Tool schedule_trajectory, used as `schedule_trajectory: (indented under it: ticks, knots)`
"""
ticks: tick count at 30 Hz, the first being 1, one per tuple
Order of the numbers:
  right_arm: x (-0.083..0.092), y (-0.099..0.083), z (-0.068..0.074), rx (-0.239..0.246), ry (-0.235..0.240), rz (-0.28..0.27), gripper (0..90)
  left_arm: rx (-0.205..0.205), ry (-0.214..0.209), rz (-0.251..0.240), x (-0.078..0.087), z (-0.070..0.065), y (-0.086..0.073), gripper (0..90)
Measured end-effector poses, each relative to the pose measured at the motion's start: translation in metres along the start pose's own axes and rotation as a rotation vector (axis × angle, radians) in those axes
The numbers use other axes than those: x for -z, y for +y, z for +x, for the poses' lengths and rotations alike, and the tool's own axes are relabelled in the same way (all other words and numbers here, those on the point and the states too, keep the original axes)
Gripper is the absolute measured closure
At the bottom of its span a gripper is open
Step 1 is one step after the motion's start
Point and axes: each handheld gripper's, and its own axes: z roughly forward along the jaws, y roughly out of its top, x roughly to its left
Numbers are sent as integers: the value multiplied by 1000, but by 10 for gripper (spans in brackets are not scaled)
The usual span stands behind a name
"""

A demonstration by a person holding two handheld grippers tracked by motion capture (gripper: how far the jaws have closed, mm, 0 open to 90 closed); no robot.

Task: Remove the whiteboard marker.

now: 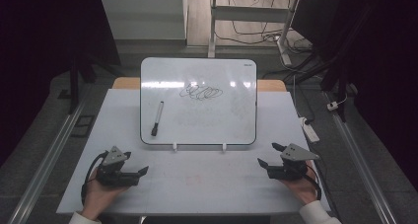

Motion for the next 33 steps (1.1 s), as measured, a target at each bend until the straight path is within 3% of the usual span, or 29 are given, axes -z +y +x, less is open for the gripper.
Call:
schedule_trajectory:
  ticks: [19, 23, 27, 33]
  knots:
    - [-3, 1, 3, -4, -7, 10, 230, -15, 28, -6, 5, -2, 9, 187]
    - [-3, 4, 3, -4, -10, 5, 231, -43, 52, -16, 7, -4, 24, 190]
    - [-2, 8, 5, -2, -14, -3, 233, -85, 86, -21, 8, -8, 48, 191]
    - [-4, 9, 6, 0, -14, 2, 235, -119, 105, -21, 5, -9, 71, 196]
